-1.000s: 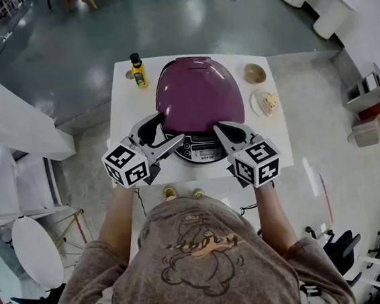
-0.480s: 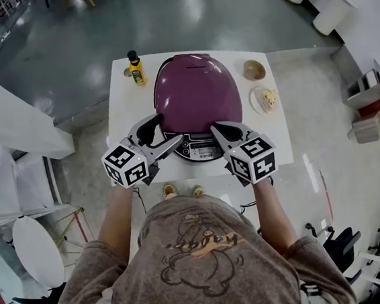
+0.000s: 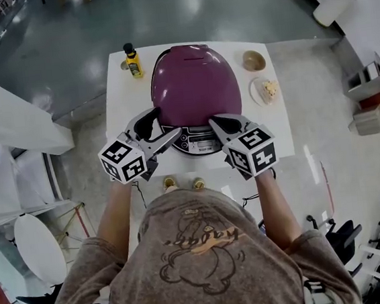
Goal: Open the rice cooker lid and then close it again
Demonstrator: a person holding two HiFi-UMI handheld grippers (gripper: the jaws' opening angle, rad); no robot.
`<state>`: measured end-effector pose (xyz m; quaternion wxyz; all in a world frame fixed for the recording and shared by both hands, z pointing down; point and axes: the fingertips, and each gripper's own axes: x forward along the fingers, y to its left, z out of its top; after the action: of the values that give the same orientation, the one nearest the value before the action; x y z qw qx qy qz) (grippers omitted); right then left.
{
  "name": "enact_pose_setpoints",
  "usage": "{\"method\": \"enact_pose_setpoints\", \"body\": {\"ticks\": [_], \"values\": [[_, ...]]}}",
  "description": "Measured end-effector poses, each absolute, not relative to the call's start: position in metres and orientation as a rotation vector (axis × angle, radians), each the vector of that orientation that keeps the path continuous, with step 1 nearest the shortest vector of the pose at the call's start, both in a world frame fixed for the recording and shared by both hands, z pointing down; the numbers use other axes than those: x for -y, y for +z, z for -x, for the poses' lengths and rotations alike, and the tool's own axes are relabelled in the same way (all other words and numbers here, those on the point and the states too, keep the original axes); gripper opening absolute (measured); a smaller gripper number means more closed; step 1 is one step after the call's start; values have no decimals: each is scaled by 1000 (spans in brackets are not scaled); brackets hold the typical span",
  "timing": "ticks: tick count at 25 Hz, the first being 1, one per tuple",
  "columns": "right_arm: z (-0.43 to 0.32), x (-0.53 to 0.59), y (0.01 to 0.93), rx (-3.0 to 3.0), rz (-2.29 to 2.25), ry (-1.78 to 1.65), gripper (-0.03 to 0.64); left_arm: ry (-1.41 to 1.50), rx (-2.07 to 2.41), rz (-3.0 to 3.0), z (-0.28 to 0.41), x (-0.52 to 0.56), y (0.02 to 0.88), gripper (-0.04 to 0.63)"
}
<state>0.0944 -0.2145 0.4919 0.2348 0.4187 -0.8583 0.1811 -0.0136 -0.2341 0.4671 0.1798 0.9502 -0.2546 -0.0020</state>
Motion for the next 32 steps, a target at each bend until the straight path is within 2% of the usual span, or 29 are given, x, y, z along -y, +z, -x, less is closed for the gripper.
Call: {"method": "enact_pose_setpoints", "body": {"ticks": [32], "values": [[-93, 213, 496, 2426, -1055, 579, 3, 8, 725, -2632, 15, 237, 470, 377]]}}
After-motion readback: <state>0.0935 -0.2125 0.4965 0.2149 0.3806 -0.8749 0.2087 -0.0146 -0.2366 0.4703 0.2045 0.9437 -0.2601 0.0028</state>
